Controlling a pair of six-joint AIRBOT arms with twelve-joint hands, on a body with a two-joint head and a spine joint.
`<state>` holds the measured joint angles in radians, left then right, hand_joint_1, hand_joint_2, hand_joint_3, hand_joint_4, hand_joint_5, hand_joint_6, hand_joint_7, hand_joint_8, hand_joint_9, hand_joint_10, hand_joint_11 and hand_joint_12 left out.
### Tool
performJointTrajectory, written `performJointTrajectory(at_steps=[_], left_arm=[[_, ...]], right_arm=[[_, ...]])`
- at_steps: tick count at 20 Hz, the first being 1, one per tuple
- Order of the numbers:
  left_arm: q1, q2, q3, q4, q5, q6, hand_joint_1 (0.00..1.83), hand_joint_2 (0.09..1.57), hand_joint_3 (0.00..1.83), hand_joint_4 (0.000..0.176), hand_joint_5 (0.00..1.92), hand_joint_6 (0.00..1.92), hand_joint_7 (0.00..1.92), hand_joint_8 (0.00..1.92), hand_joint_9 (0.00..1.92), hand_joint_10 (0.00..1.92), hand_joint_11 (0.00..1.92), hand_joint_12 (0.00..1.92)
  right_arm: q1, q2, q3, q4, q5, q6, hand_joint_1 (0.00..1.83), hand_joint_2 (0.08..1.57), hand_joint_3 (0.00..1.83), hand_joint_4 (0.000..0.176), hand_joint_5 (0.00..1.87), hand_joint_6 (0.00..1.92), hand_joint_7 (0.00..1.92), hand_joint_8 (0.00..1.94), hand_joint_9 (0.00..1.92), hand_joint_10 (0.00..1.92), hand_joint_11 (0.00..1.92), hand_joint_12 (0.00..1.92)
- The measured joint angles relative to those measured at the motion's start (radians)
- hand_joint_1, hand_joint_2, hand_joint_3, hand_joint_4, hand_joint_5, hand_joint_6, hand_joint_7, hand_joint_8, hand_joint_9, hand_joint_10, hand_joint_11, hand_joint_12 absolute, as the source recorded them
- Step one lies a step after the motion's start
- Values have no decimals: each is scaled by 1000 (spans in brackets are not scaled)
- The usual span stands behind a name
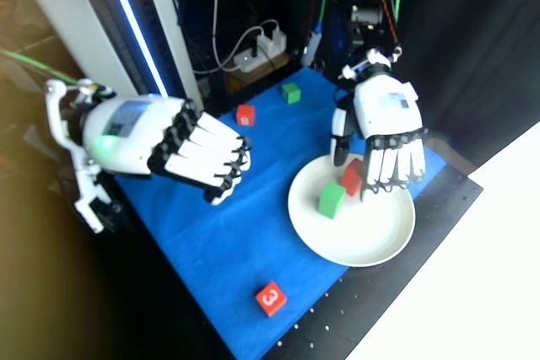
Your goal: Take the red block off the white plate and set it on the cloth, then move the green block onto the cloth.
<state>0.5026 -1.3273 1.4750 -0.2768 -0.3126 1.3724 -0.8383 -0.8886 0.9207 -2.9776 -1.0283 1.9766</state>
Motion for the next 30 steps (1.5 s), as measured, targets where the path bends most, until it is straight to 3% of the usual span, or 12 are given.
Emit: performJointTrajectory(at_steps=[1,2,3,5,6,15,18,21,23,26,28,30], left_arm=[[0,-4,2,0,0,-5,1112,1092,10,0,855,86,902,231,710,905,498,1595],[2,-7,8,0,0,-14,1177,1165,8,0,769,1003,923,978,777,1038,585,1660],[3,-11,16,0,0,-30,1184,1205,2,0,704,1245,892,1205,812,1116,636,1686],[16,-16,35,3,-1,-81,1202,1200,0,0,729,1235,911,1256,845,1208,662,1703],[21,-16,38,-2,-3,-98,1325,1190,2,0,711,1208,875,1205,824,1401,671,1672],[22,15,-2,1,-47,-102,1346,1213,0,0,677,1329,801,1263,787,1478,594,1616],[22,74,-66,1,-113,-102,1338,1231,0,0,659,1400,787,1289,721,1519,516,1653],[22,149,-153,34,-193,-104,1346,1212,0,0,677,1311,817,1300,778,1460,653,1623],[29,205,-222,60,-256,-105,1338,1229,1,0,655,1301,808,1360,719,1532,610,1720],[97,288,-332,90,-361,-105,1339,1216,0,0,704,1346,833,1231,713,1499,511,1700],[152,343,-409,109,-411,-105,1352,1194,0,0,720,1198,872,1210,810,1489,639,1758],[183,380,-458,131,-466,-105,1349,1203,0,0,707,1218,841,1273,781,1471,643,1688]], right_arm=[[0,0,0,0,-3,0,1103,776,329,0,698,960,669,1174,614,1386,496,1759],[0,0,0,0,-3,0,1103,789,351,0,668,975,649,1223,606,1436,513,1766],[0,0,0,0,-3,0,1069,763,413,0,677,987,663,1223,625,1422,535,1757],[0,0,0,0,-5,0,1074,712,522,0,671,1011,656,1266,610,1462,516,1794],[0,0,0,0,-4,0,1136,675,532,0,684,1020,670,1295,631,1493,551,1799],[0,0,0,0,-5,0,1118,646,608,0,668,1048,656,1315,612,1504,510,1813],[0,0,0,0,-5,0,1138,609,660,0,673,1067,643,1327,580,1524,442,1874],[0,0,0,0,-5,0,1121,658,585,0,705,976,660,1242,586,1441,436,1813],[0,0,-1,0,-5,0,1112,710,508,0,675,963,603,1263,525,1446,381,1829],[0,0,-3,0,-6,0,1119,703,465,0,699,920,617,1184,535,1373,343,1820],[0,0,-8,3,-5,0,1120,697,467,0,695,915,613,1144,529,1340,334,1825],[0,0,-11,3,-5,0,1072,709,495,0,669,928,553,1153,454,1388,276,1907]])
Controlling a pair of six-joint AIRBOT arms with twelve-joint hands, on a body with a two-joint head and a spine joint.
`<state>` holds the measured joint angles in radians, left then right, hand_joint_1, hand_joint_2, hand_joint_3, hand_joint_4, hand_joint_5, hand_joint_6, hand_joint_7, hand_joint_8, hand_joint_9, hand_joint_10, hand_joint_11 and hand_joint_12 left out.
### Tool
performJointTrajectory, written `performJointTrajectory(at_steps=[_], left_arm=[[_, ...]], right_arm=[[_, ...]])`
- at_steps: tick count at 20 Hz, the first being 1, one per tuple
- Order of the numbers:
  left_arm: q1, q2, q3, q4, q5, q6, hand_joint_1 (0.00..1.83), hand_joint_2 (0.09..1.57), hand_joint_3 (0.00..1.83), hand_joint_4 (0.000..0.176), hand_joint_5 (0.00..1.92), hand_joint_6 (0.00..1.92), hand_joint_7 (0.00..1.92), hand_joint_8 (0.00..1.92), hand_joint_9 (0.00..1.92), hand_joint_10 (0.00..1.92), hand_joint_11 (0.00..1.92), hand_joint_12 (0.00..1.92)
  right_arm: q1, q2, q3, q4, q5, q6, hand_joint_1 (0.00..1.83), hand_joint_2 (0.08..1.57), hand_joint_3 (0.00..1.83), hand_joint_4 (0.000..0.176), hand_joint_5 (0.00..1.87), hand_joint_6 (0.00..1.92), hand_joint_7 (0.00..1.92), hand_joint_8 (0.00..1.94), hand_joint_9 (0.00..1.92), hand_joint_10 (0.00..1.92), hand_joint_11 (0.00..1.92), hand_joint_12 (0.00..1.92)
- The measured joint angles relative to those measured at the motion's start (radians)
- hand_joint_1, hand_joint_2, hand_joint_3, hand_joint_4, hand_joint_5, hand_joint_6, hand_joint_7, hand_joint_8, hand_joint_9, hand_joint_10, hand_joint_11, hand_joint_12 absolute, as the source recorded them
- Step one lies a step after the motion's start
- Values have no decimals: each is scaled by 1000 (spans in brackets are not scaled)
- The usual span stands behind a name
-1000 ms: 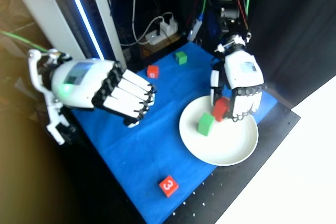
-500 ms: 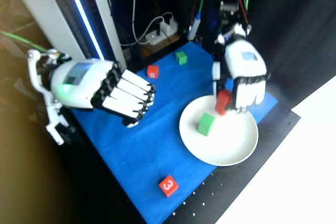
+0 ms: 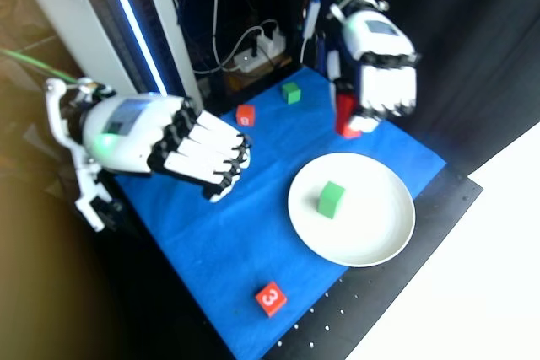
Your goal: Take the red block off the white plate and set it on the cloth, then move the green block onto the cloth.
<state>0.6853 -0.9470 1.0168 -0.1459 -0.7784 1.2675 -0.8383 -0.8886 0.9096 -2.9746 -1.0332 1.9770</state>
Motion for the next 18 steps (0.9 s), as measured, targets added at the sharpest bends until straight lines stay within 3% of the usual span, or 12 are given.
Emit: performJointTrajectory(at_steps=[3,5,6,8,9,10,12,15,18], left_arm=[[61,53,-74,18,-100,0,1352,1185,0,0,729,1214,885,1188,805,1400,636,1507],[104,78,-119,28,-135,0,1346,1204,0,0,680,1269,828,1265,800,1407,658,1382],[116,83,-129,31,-147,0,1198,1233,0,0,681,1312,826,1345,772,1154,642,1383],[156,100,-159,32,-171,0,1138,1255,1,0,706,1316,750,1446,738,1070,578,1457],[169,102,-167,32,-170,0,1289,1245,0,0,697,1321,704,1421,730,1418,540,1488],[184,104,-172,35,-169,-1,1317,1249,1,0,665,1348,686,1438,724,1510,549,1517],[209,104,-178,35,-153,-29,1330,1239,0,0,665,1342,731,1385,732,1518,530,1514],[230,93,-176,25,-111,-38,1321,1260,2,0,643,1398,677,1424,692,1606,474,1611],[232,63,-169,28,-49,-38,1321,1261,1,0,632,1410,740,1427,636,1588,401,1593]], right_arm=[[0,0,0,4,0,0,1078,689,535,0,623,992,483,1274,388,1502,257,1921],[0,0,-2,5,0,0,1072,711,504,0,626,925,477,1235,376,1481,250,1921],[0,0,-2,5,0,0,1089,718,462,0,653,882,513,1214,427,1456,307,1884],[0,0,-4,6,-1,0,1059,755,405,0,675,866,559,1193,486,1417,356,1834],[0,0,-4,7,0,0,1046,767,395,0,667,885,560,1187,493,1400,359,1818],[0,0,-4,8,0,0,1006,786,389,0,649,886,543,1164,472,1370,319,1836],[0,0,-4,9,0,0,1080,763,336,0,694,851,612,1155,552,1361,406,1796],[0,0,-4,10,0,0,1024,785,340,0,665,849,541,1185,483,1367,345,1798],[0,0,-4,11,-3,0,1006,766,379,0,682,842,551,1117,477,1316,337,1798]])
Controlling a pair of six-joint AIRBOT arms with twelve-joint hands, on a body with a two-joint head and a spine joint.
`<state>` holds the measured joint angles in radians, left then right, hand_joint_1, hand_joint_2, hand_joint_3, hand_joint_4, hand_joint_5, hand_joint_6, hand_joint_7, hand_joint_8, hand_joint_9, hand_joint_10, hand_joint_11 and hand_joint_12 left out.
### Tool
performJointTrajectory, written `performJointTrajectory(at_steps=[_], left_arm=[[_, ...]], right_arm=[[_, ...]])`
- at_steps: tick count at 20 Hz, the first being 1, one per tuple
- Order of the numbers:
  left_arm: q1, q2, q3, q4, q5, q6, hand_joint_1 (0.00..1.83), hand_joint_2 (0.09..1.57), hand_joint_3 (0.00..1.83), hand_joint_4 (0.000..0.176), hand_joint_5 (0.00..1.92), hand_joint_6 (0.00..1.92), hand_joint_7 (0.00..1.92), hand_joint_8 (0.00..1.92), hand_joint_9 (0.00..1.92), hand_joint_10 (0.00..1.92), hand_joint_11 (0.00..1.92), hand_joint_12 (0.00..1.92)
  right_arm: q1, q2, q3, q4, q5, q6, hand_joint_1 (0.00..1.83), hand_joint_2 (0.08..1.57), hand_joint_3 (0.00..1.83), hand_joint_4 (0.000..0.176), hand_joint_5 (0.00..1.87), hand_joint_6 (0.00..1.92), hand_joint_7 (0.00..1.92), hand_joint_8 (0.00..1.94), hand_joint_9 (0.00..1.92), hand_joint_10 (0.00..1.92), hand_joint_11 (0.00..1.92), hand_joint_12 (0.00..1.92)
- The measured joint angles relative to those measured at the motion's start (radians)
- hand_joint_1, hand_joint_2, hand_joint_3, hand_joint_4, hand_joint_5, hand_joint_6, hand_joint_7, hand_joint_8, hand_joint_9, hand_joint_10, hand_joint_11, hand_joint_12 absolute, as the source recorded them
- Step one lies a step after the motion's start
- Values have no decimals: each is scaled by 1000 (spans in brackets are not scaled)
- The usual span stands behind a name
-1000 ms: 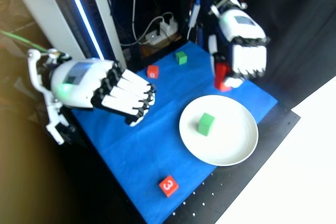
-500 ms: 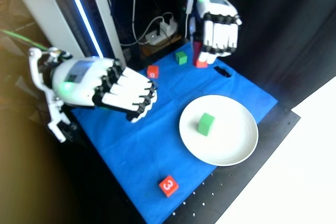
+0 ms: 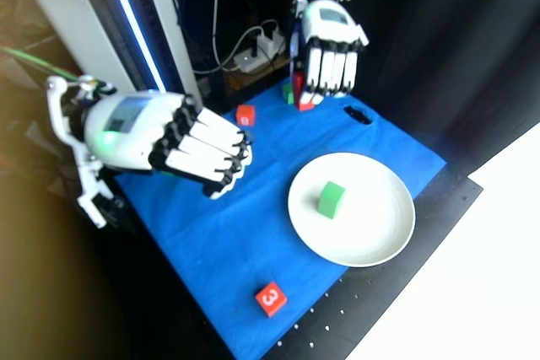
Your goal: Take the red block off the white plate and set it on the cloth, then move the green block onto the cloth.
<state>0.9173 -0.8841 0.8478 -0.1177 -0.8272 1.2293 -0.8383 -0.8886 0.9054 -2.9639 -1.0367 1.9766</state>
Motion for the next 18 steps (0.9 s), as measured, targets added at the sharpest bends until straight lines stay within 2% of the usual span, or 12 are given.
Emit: performJointTrajectory(at_steps=[1,2,5,7,11,12,13,14,15,16,17,18], left_arm=[[0,-9,10,10,19,-2,1169,1276,0,0,625,1427,750,1464,595,1394,397,1602],[0,-16,16,11,26,-1,1136,1284,1,0,613,1438,744,1490,586,1345,378,1604],[0,-36,37,-5,71,0,1138,1274,0,0,624,1422,764,1464,590,1330,375,1598],[0,-40,38,-3,86,0,1151,1251,0,0,667,1373,801,1396,615,1278,364,1570],[0,-52,46,-1,107,0,1126,1269,3,2,641,1427,750,1429,537,1201,294,1541],[0,-55,49,-2,109,0,953,1275,1,67,662,1449,560,1013,459,1070,208,1486],[0,-55,49,-3,111,0,868,1189,0,3,471,969,511,734,412,926,147,1429],[0,-55,49,-6,112,0,721,1137,0,27,380,608,391,460,271,790,29,1421],[0,-55,48,-6,110,0,657,1102,0,51,356,365,331,248,188,696,5,1391],[0,-51,36,-13,88,0,639,1014,0,129,287,72,192,24,97,330,0,1181],[0,-48,35,-13,82,0,686,990,0,148,270,24,149,4,108,226,0,1100],[0,-42,31,-9,68,0,690,986,0,156,266,12,133,1,110,195,0,1105]], right_arm=[[0,0,0,2,0,0,1002,735,442,0,681,864,549,1130,470,1332,327,1815],[0,0,0,2,0,0,1020,702,490,0,683,872,556,1144,480,1337,337,1817],[0,0,0,1,-1,0,1019,685,536,0,670,887,565,1198,499,1401,349,1873],[0,0,0,2,-1,0,1063,687,516,0,687,852,581,1170,505,1381,360,1821],[0,0,0,3,-1,0,1038,697,496,0,681,856,547,1183,451,1398,292,1881],[0,0,0,3,-1,0,1038,691,501,0,682,857,551,1179,457,1393,306,1880],[0,0,0,2,-2,0,1002,702,527,0,657,879,530,1206,438,1417,300,1900],[0,0,0,2,-2,0,1029,696,519,0,649,886,535,1214,444,1416,313,1885],[0,0,0,3,-2,0,1034,683,525,0,646,904,539,1211,448,1408,320,1886],[0,0,0,3,-3,0,1052,663,545,0,634,915,527,1227,454,1404,336,1851],[0,0,0,3,-2,0,1043,666,552,0,620,913,524,1229,446,1409,310,1864],[0,0,0,3,-3,0,1060,663,548,0,628,914,540,1238,464,1422,326,1863]])
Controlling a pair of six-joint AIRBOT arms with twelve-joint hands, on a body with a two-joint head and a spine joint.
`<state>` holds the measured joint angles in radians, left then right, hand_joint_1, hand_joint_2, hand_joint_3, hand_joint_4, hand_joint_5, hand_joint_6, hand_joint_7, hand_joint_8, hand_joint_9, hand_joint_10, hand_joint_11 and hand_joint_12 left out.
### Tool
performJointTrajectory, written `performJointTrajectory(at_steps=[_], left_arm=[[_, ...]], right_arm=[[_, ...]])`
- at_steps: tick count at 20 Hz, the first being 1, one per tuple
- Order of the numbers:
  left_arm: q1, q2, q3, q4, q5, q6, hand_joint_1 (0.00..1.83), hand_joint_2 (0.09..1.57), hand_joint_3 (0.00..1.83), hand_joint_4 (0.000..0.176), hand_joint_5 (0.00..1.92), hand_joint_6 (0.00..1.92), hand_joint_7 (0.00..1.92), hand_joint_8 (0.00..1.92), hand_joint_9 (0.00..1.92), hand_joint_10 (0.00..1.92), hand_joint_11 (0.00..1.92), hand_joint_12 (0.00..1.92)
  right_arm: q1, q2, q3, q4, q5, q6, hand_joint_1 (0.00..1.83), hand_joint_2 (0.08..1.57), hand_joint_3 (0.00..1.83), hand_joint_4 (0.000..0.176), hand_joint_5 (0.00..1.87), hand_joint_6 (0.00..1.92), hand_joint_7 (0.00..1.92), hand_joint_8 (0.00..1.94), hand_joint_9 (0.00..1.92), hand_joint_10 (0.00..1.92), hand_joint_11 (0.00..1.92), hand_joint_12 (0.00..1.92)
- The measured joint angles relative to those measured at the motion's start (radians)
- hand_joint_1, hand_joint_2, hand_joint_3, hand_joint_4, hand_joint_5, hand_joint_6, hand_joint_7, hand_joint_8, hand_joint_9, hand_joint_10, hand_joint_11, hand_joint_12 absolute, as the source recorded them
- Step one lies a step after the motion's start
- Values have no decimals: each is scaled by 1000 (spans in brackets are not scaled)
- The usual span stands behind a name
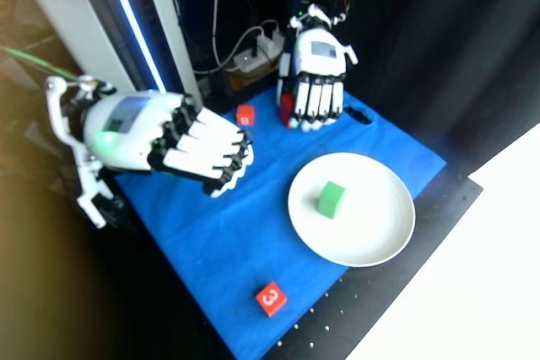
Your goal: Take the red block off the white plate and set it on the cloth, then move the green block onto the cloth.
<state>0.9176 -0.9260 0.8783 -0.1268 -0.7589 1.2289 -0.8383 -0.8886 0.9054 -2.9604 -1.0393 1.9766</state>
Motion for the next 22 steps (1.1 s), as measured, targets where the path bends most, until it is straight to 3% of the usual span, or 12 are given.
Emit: performJointTrajectory(at_steps=[1,4,6,7,8,10,11,12,15,18,20,22], left_arm=[[4,6,-2,-1,-18,0,680,989,1,150,269,9,152,7,124,194,0,1137],[12,17,-3,-32,-54,1,661,1010,3,109,342,23,246,22,210,256,0,1233],[18,24,-8,-45,-92,0,508,1108,12,107,420,36,326,30,277,297,0,1355],[22,31,-9,-56,-122,0,380,1173,5,74,442,28,371,23,318,282,0,1323],[25,38,-9,-68,-148,0,301,1211,8,71,433,17,369,13,305,257,0,1244],[27,52,-9,-100,-189,1,331,1258,0,85,399,1,338,0,310,109,0,1048],[27,57,-8,-113,-201,1,311,1268,0,79,425,3,369,3,362,72,0,1062],[27,65,-7,-117,-218,1,307,1263,0,85,449,9,400,11,399,68,0,1090],[38,92,-24,-120,-268,1,248,1275,2,67,462,10,432,16,427,62,0,1098],[47,108,-27,-143,-298,6,334,1241,0,63,520,13,490,18,493,56,16,1107],[47,113,-28,-154,-308,10,365,1267,4,43,533,8,507,15,511,51,6,1155],[48,114,-32,-142,-314,12,386,1280,2,56,530,4,517,12,514,45,0,1196]], right_arm=[[0,0,0,0,0,0,1073,652,550,0,645,909,566,1205,488,1377,334,1810],[0,0,0,1,0,0,1094,633,576,0,616,925,534,1190,438,1370,272,1818],[0,0,0,0,0,0,1074,652,549,0,585,884,521,914,397,1167,188,1789],[0,0,1,0,0,0,1081,677,500,0,570,895,558,906,431,1171,210,1763],[0,0,10,-4,1,0,1093,680,483,0,552,904,560,924,442,1195,222,1756],[7,-3,35,0,11,0,1078,790,294,0,538,874,598,943,515,1193,332,1655],[24,-9,47,7,21,0,1090,840,231,0,475,935,540,945,445,1204,275,1672],[64,-29,71,12,45,0,1076,872,187,0,451,918,509,863,410,1122,245,1658],[150,-92,131,-10,116,0,1114,919,37,0,549,590,553,521,328,995,132,1625],[192,-148,183,-15,203,0,1113,920,1,0,661,247,638,283,453,832,277,1551],[228,-190,228,-16,253,0,1074,922,0,0,695,102,711,149,538,724,317,1490],[260,-237,279,-14,292,0,1039,916,0,0,680,45,646,44,498,610,187,1497]])
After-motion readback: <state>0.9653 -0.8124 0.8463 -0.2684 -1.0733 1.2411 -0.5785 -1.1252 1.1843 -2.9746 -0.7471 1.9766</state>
